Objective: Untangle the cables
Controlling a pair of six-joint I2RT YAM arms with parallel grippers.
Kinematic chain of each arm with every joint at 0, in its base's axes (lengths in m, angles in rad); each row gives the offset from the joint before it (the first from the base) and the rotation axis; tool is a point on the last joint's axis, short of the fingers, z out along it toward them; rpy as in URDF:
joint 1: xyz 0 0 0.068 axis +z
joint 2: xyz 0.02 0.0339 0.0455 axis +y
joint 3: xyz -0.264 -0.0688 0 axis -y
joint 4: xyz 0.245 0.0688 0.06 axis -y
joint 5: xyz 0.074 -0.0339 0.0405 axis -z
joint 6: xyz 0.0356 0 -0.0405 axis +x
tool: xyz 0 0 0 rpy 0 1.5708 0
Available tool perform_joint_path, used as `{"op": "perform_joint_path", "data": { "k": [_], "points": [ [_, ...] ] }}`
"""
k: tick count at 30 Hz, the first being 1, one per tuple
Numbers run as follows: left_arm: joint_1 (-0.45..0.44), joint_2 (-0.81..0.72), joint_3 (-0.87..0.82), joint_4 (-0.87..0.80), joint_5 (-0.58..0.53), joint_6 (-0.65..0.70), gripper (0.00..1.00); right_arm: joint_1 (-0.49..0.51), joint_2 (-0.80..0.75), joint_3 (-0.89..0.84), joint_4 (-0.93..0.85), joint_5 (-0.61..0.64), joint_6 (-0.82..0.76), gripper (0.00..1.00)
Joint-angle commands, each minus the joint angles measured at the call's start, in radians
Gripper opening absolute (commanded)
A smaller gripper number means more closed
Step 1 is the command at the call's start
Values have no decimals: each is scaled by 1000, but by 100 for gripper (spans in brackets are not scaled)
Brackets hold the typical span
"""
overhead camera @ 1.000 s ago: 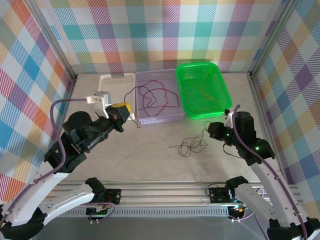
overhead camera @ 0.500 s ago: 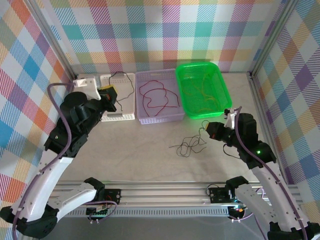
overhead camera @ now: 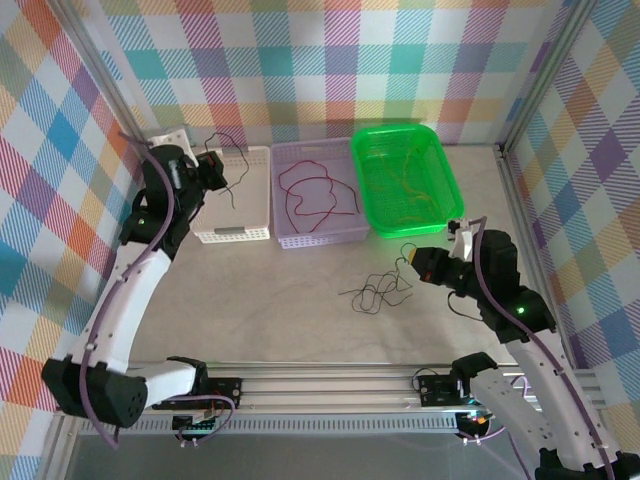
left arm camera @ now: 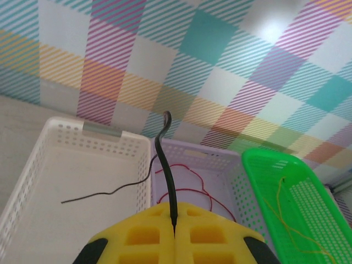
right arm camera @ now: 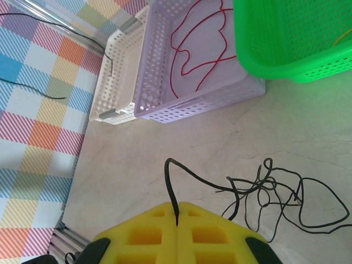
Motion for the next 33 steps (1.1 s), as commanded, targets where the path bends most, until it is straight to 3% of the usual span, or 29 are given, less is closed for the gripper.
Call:
{"op": "perform_joint_path", "data": {
  "k": [1,15,29,33],
  "points": [
    [26,48,36,62,26,-35,0,-6,-21,5,-3,-27,2,0],
    [73,324,-14,136,21,-95,0,-7,-8,-15,11,-84,-29,0],
    [113,577,88,97,11,-114,0,-6,-9,-32,19,-123,-31,0],
    [123,558,155,44,49,-165,0,-6,-9,-30,9,-120,-38,0]
  ]
}}
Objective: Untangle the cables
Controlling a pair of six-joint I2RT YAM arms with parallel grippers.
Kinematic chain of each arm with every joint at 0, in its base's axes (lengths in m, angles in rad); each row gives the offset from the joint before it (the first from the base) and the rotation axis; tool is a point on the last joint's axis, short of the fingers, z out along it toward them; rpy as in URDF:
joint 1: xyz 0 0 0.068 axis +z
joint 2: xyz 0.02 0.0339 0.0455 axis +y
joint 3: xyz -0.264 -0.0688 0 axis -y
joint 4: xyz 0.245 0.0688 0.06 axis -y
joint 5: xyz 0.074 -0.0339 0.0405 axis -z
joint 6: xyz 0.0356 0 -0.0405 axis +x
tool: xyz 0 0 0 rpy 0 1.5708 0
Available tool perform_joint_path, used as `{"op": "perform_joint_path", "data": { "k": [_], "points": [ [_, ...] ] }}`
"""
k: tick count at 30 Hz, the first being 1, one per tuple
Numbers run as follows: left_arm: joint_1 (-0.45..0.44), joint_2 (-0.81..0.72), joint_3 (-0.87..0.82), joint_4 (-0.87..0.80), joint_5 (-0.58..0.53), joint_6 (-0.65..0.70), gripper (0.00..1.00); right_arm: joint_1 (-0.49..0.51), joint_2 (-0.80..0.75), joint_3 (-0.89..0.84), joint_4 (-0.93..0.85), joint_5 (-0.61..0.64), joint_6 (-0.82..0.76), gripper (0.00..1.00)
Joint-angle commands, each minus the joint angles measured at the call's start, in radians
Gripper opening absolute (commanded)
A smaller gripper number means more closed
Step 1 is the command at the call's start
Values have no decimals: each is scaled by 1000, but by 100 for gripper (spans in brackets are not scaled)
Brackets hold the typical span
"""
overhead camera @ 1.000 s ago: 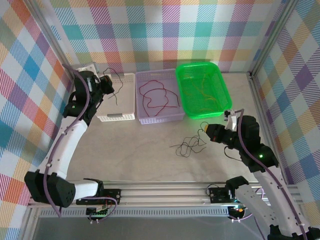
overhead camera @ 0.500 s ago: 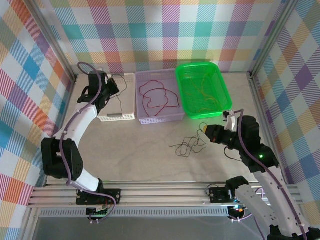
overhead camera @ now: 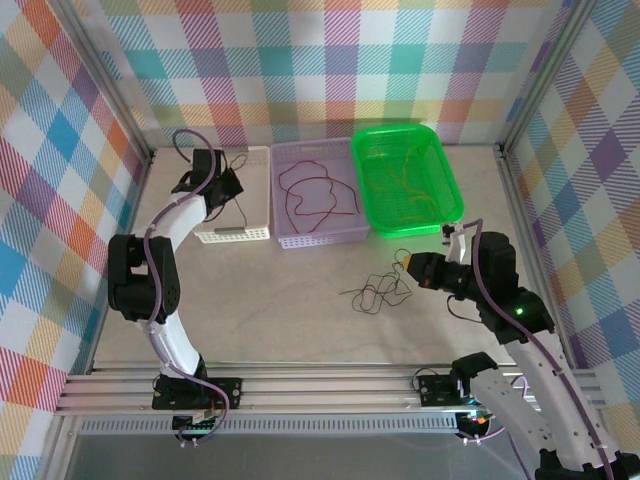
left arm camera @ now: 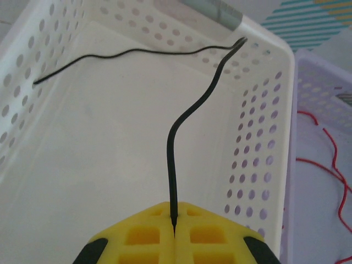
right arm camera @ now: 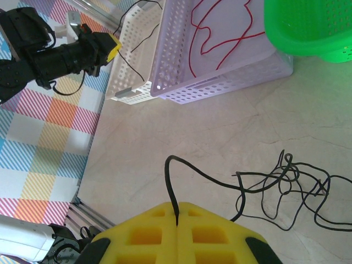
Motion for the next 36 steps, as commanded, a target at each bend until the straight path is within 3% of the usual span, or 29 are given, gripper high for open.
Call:
{"op": "perform_joint_path", "data": {
  "k": [1,7,13,21,27,36],
  "points": [
    [21,-43,85,-33,40,-63,0,-6,-5,-11,11,-19,-22,0],
    [21,-40,117,-125,45,-74,0,-6,19,-30,52,-43,-6,0],
    [22,0,6,-98,13,-99,0,-6,29,-38,60,-58,-2,0],
    [22,92,-47,-102,41,-208,0,-6,26,-42,54,-71,-4,0],
    [20,120,-61,-107,39,-216,0,-6,35,-40,52,-82,-10,0],
    [19,83,-49,-144,4,-206,40,-6,50,-37,58,-97,-2,0]
  ]
}}
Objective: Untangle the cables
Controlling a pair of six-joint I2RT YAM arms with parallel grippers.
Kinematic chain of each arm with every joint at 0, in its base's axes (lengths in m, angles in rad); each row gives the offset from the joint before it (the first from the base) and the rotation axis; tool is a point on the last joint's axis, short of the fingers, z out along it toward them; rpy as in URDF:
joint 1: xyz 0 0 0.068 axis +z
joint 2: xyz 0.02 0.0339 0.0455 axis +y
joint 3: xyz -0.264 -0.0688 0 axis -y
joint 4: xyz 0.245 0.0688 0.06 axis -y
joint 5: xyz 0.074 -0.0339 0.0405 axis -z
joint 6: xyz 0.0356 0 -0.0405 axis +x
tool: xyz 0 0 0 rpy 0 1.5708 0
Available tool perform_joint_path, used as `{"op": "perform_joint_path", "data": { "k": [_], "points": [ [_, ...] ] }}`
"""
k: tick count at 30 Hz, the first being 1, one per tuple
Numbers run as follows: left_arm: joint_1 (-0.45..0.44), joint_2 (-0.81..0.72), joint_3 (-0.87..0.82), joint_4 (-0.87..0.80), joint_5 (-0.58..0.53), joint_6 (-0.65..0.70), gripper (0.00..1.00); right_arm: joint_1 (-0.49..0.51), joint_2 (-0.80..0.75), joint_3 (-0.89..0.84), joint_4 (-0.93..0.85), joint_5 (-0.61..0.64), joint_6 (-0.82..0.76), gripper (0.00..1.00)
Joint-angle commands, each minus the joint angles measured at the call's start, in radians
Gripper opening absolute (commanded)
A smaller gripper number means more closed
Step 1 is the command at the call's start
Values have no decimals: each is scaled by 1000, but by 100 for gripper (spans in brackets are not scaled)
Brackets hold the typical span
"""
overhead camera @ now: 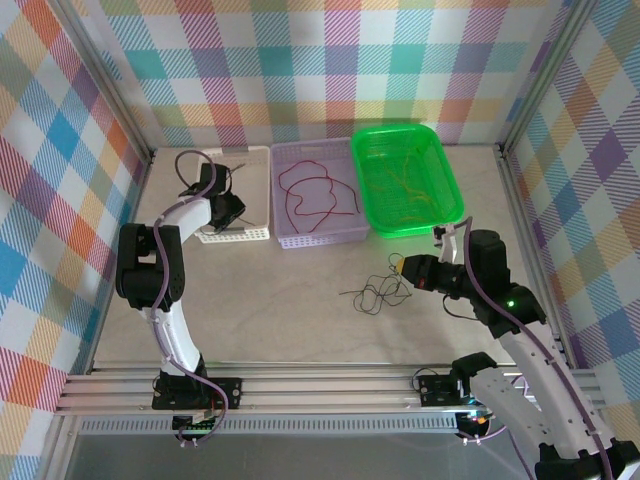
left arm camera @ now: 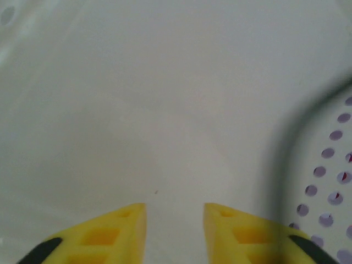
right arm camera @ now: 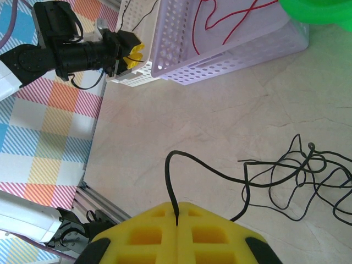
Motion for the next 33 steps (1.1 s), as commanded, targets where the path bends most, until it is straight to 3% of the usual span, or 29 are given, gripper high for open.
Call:
{"op": "perform_joint_path", "data": {
  "k": [1,10,15,24,33],
  "points": [
    [10,-30,9,-48,-24,5,44,-6,2,0,33,-27,-1,0],
    [9,-138,65,-104,-34,22,70,-6,10,22,33,-37,2,0],
    [8,-198,93,-139,-37,28,78,-5,13,24,35,-45,7,0],
    [8,-258,124,-191,-59,45,87,-4,11,35,29,-53,13,0],
    [-20,-363,58,-182,-17,6,88,-3,13,26,43,-69,26,0]
  ]
}}
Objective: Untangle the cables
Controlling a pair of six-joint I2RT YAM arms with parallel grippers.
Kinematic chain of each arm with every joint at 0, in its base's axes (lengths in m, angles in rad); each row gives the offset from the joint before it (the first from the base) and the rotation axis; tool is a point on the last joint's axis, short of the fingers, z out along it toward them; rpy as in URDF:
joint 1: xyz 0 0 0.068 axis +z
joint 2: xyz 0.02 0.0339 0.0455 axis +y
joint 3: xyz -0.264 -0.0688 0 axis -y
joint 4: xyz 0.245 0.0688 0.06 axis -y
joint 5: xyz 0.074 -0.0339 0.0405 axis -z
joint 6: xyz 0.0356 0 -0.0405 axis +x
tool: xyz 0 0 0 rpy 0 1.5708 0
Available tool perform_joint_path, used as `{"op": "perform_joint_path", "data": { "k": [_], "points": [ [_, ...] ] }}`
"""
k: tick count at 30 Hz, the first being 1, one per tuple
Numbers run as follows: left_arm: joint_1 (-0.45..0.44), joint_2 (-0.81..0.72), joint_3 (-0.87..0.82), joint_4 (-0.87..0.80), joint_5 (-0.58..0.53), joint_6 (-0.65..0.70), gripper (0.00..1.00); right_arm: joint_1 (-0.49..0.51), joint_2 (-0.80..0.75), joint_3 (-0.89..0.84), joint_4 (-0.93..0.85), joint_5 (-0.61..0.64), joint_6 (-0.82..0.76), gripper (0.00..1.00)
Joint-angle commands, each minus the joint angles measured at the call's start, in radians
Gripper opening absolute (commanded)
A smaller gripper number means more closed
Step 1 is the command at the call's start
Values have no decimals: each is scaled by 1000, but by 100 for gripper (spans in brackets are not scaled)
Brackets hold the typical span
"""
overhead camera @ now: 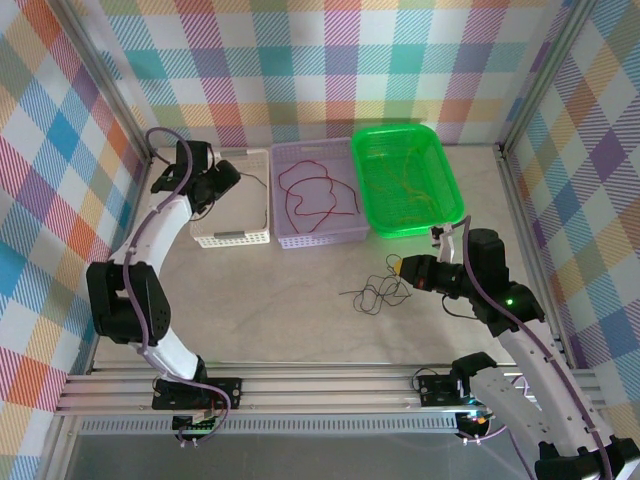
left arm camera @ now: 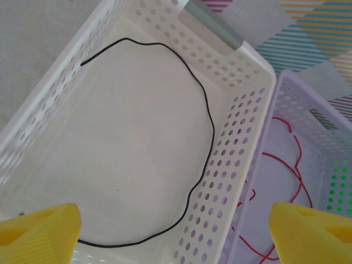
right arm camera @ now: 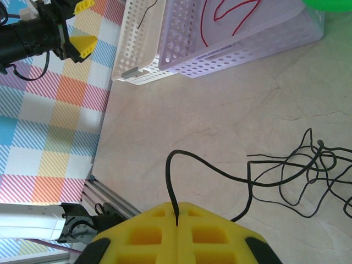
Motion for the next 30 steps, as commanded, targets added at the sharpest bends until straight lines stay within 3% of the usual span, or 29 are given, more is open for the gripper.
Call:
{"op": "perform_joint_path", "data": {
  "k": [1,7,19,30],
  "points": [
    [-24,-90,-34,-15,27,-24,88,-4,3,24,39,-29,15,0],
    [-188,-222,-154,81,80,-52,89,-3,10,58,77,-87,21,0],
    [-584,-424,-534,789,370,-34,87,-4,47,142,182,-292,115,0],
    [-771,-390,-606,1055,501,-58,87,11,86,127,234,-416,162,0]
  ]
}}
